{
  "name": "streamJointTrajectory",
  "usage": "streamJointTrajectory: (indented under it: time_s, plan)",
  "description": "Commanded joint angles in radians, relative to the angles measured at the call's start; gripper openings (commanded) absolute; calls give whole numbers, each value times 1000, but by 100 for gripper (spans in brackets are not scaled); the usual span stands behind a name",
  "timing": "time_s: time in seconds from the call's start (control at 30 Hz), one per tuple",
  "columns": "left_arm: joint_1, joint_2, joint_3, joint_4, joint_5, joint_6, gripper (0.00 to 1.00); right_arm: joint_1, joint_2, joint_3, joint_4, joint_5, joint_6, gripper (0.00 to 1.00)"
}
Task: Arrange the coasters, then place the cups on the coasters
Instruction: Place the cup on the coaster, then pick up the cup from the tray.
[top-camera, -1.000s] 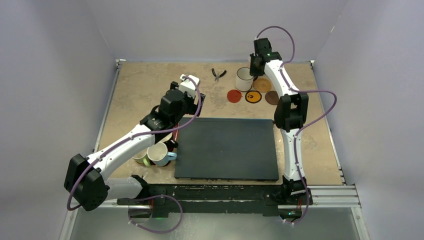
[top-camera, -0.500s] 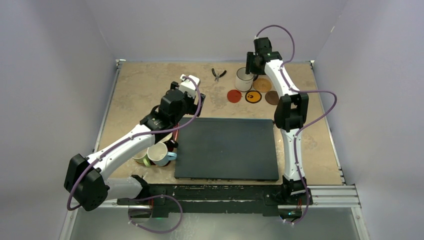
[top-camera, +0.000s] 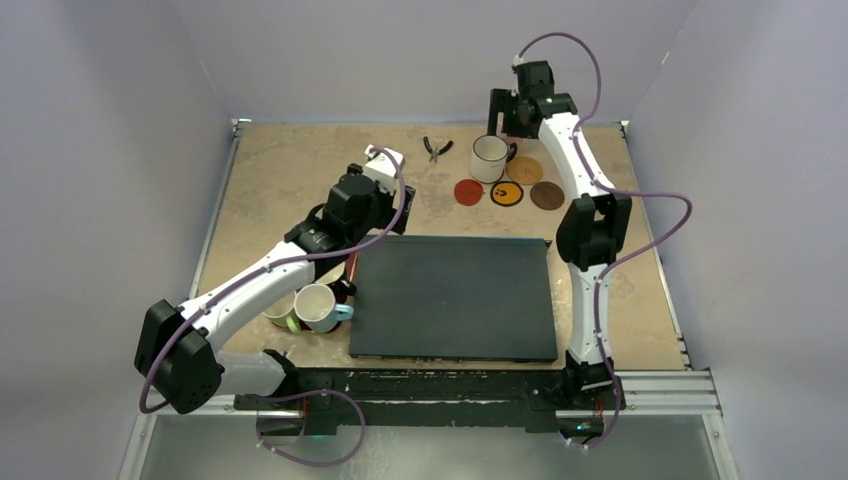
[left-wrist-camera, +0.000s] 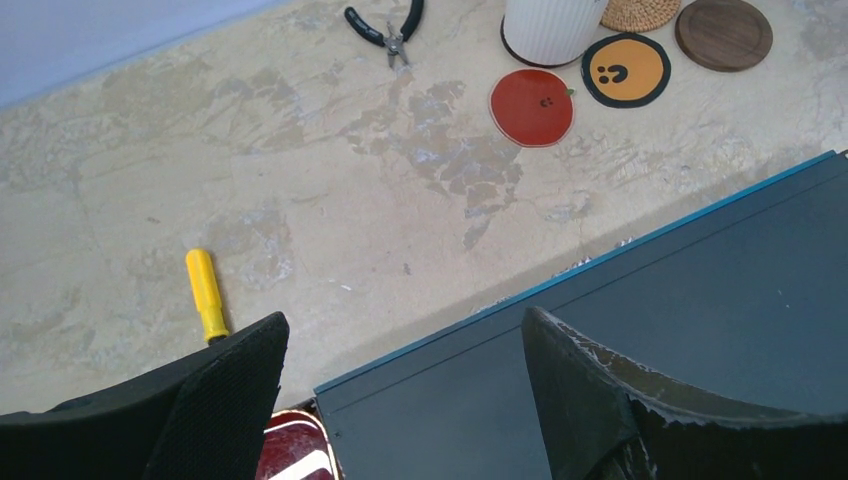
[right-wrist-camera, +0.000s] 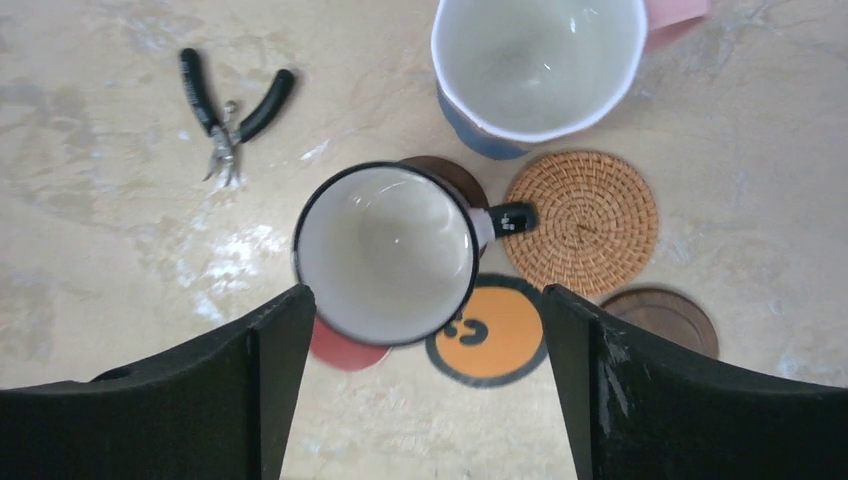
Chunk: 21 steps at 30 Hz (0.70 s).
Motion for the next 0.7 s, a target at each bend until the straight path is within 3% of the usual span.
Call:
streamJointTrajectory:
  time_s: [0.0,0.33,0.5,0.67]
  plan:
    - [7,-12,40,-67,1,-116,82,-3,-210,-63,12,-43,-21,89]
    - [89,-263,-103,-271,-77,-432,82,-2,-638,-650,332,-199,90,95]
    - [127,-314,-65,-452,-113,-450,86,-2,-827,-946,479,-325,126,98]
    - [281,-309,-33,-547,38,-359,84,-2,-997,-1175,550,-362,141,98]
